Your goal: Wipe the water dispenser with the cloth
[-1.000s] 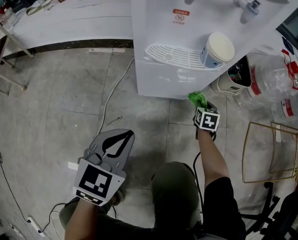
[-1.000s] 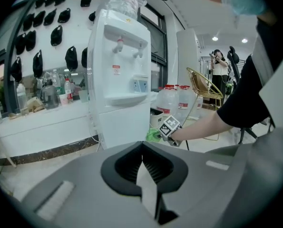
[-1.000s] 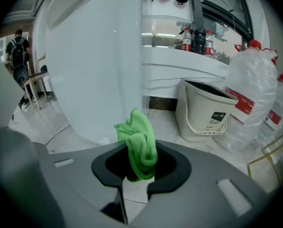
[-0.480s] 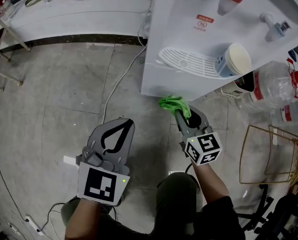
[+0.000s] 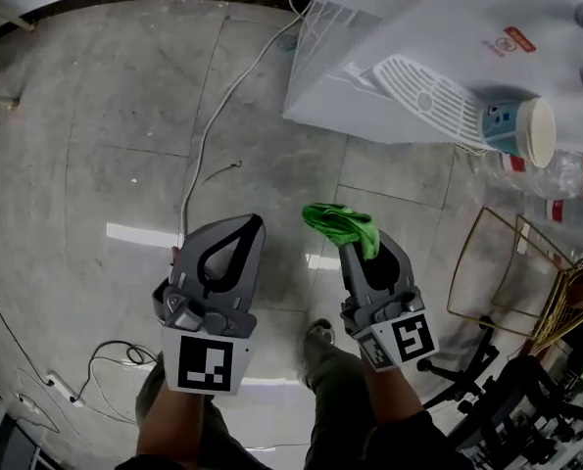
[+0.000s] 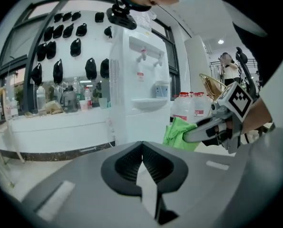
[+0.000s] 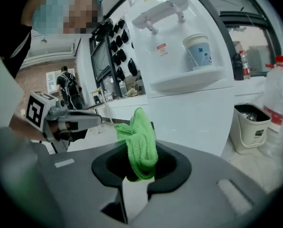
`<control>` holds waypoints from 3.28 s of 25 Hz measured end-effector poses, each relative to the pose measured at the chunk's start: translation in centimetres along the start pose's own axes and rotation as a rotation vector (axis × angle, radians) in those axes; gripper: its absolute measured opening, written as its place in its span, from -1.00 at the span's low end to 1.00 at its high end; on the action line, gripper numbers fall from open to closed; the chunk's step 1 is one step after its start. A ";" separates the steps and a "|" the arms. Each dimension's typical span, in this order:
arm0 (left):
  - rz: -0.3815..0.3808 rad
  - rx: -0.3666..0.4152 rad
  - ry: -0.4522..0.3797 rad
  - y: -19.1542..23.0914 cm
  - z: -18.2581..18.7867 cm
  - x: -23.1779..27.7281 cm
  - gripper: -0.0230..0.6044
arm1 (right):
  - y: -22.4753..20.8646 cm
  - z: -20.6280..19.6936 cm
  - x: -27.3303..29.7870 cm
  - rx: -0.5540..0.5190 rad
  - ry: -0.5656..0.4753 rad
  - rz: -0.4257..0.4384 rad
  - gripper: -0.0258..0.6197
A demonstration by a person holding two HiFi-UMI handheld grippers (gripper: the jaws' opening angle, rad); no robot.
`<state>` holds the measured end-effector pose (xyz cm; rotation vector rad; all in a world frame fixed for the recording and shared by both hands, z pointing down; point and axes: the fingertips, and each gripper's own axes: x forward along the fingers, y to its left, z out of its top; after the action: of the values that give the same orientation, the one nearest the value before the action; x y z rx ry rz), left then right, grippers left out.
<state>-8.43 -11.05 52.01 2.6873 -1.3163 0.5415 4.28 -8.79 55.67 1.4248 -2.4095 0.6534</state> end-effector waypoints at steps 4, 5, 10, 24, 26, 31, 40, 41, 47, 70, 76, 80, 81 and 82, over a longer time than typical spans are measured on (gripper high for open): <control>0.019 -0.067 0.023 -2.0 -1.8 -1.4 -0.92 | 1.2 0.6 -2.7 -0.004 0.046 -0.031 -0.63; 0.031 -0.093 0.021 -2.5 -2.1 -1.6 -0.92 | 1.4 0.8 -3.4 -0.007 0.059 -0.034 -0.63; 0.045 -0.101 -0.004 -5.4 -1.4 -3.1 -0.92 | 2.4 2.3 -7.2 -0.031 0.134 -0.036 -0.63; -0.067 0.043 -0.028 -7.1 14.6 -12.7 -0.92 | 8.8 17.2 -18.9 0.025 0.100 0.006 -0.63; -0.066 0.048 -0.026 -7.1 17.3 -14.6 -0.92 | 9.7 19.5 -20.9 0.038 0.081 -0.001 -0.63; -0.037 0.036 -0.038 -7.4 25.0 -19.6 -0.92 | 12.2 26.0 -26.6 0.022 0.044 -0.003 -0.63; 0.013 0.059 -0.077 -8.3 38.3 -25.0 -0.92 | 13.9 37.0 -34.9 -0.057 -0.050 0.004 -0.63; 0.015 0.058 -0.076 -8.7 39.4 -25.5 -0.92 | 14.1 38.0 -35.9 -0.067 -0.064 0.002 -0.63; 0.035 0.097 -0.110 -10.2 46.0 -27.1 -0.92 | 13.6 42.1 -40.1 -0.094 -0.174 0.013 -0.63; 0.108 0.159 -0.184 -17.1 52.7 -30.2 -0.92 | 12.1 44.1 -47.5 -0.173 -0.238 0.092 -0.64; 0.109 0.185 -0.176 -18.3 53.3 -30.2 -0.92 | 11.5 44.4 -48.2 -0.175 -0.243 0.110 -0.64; 0.108 0.190 -0.172 -18.6 53.4 -30.2 -0.92 | 11.5 44.4 -48.3 -0.177 -0.240 0.123 -0.64; 0.108 0.191 -0.172 -18.7 53.4 -30.3 -0.92 | 11.6 44.4 -48.3 -0.178 -0.239 0.126 -0.64; 0.108 0.192 -0.171 -18.7 53.4 -30.4 -0.92 | 11.8 44.4 -48.3 -0.177 -0.237 0.129 -0.64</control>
<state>3.54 10.28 -7.39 2.8869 -1.5341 0.4808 17.25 10.22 -6.91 1.3487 -2.6818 0.3016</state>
